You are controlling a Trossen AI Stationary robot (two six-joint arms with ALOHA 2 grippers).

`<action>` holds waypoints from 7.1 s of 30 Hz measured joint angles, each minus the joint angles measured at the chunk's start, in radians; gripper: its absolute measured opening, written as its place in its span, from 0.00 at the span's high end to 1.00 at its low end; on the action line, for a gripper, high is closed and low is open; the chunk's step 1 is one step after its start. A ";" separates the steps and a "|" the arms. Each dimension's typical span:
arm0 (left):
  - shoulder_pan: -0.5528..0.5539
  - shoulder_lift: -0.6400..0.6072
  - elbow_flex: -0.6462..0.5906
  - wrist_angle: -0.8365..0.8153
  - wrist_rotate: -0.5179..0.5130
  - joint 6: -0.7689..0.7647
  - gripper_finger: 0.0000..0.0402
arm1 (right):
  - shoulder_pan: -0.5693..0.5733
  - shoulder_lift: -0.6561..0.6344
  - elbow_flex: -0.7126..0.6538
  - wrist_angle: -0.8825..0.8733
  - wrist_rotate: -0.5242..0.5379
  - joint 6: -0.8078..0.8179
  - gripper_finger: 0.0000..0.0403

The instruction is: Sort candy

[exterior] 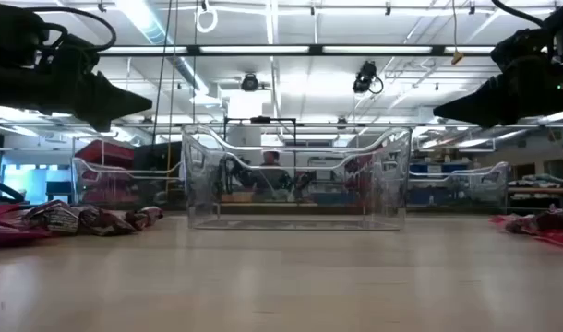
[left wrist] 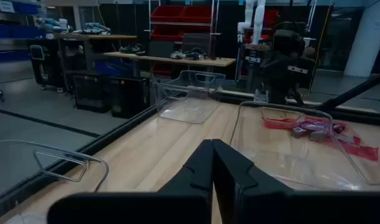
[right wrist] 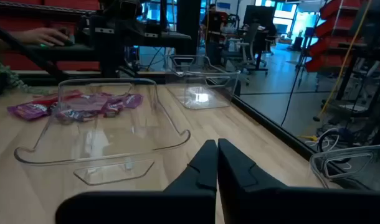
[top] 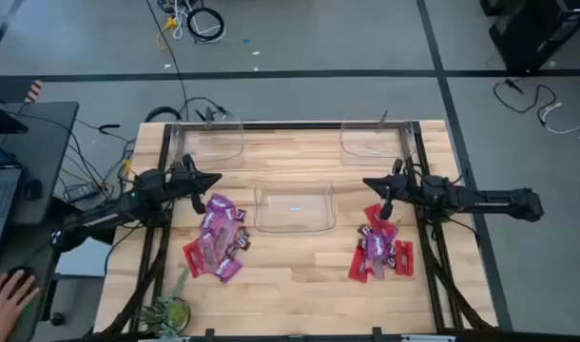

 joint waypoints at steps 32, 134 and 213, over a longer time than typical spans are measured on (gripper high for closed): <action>0.000 0.000 0.000 0.000 0.000 0.000 0.98 | 0.000 0.000 0.000 0.000 0.000 0.000 1.00; 0.000 0.000 0.000 0.000 0.000 0.000 0.98 | 0.325 1.039 0.583 -0.697 -0.238 1.069 0.54; 0.000 0.000 0.000 0.063 0.000 -0.001 0.98 | -0.753 1.334 1.081 -1.088 -0.046 0.252 0.47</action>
